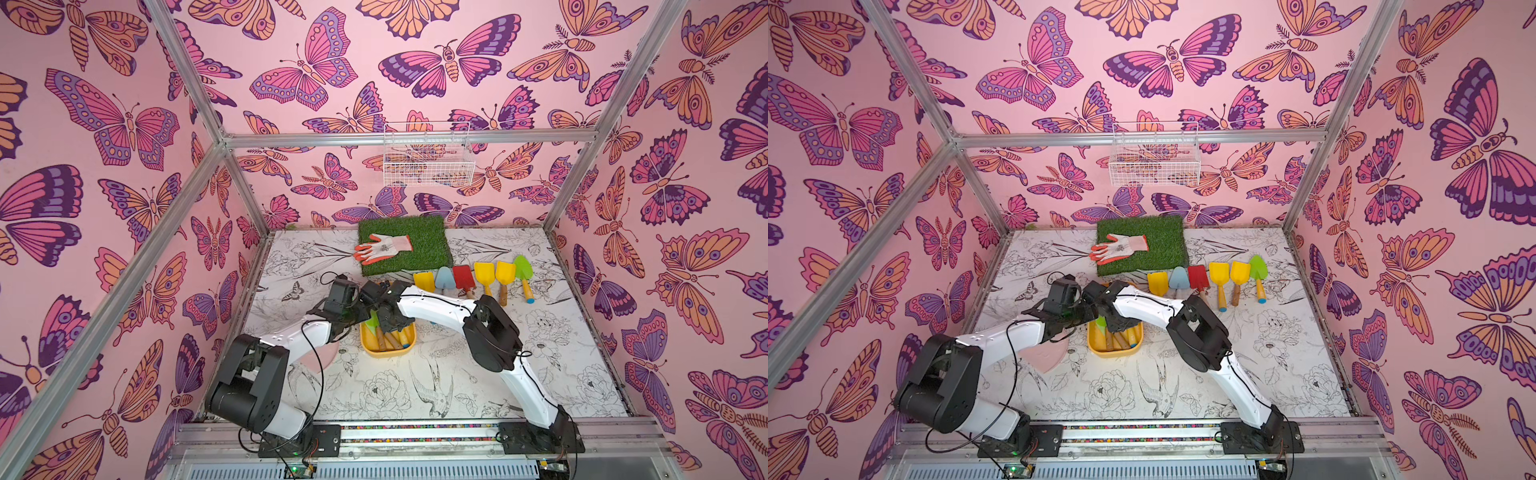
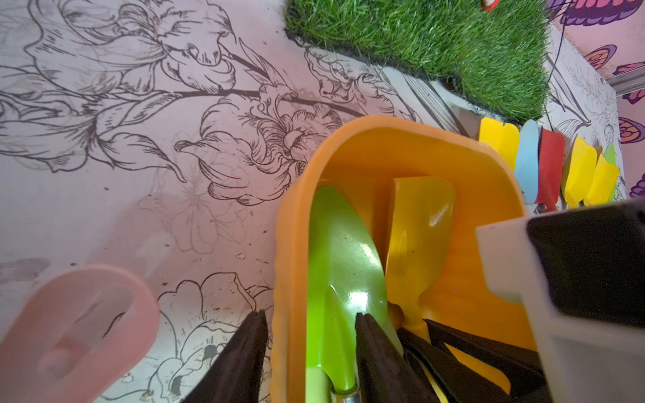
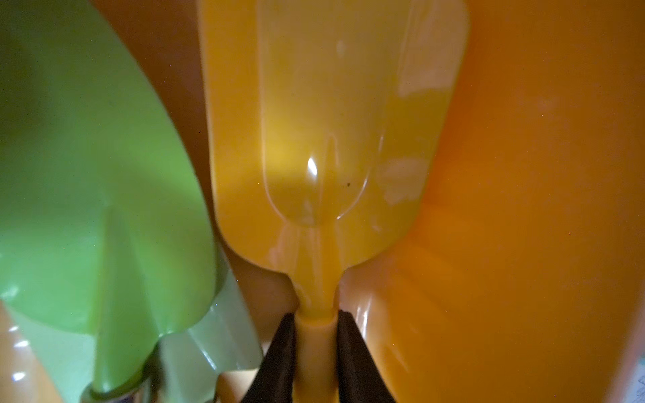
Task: Take the shovel out of the storage box
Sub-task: Pick up the shovel from the storage box.
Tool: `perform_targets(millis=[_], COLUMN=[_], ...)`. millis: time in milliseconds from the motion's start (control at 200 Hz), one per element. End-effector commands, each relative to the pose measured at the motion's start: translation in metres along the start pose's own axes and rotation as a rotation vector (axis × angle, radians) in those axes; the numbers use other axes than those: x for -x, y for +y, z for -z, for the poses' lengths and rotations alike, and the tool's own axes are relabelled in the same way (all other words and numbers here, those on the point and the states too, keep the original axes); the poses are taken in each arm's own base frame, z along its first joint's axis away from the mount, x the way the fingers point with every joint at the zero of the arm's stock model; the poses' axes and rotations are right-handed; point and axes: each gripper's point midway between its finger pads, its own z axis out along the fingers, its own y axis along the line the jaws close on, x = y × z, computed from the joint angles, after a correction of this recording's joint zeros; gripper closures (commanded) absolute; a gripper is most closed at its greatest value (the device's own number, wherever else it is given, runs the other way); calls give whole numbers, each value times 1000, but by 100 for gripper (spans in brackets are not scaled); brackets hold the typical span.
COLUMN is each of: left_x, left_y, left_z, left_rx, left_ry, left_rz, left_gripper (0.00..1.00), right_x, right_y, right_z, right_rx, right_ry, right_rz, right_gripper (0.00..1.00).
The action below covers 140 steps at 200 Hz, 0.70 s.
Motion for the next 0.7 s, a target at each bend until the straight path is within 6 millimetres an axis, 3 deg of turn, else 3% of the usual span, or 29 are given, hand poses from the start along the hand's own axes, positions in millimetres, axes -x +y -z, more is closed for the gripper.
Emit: perform_targets(millis=[0,696], left_x=[-4,-4], left_y=[1,3], left_z=[-1,0], left_rx=[2,10], left_ry=[14,9], left_rz=[-21,-25], left_gripper=[52,52], right_x=[15,22], right_y=[-6,-13], right_z=[27,73], right_rx=[33,165], right_ry=[-71,-167], right_rz=[-60,-129], right_gripper=[86,87])
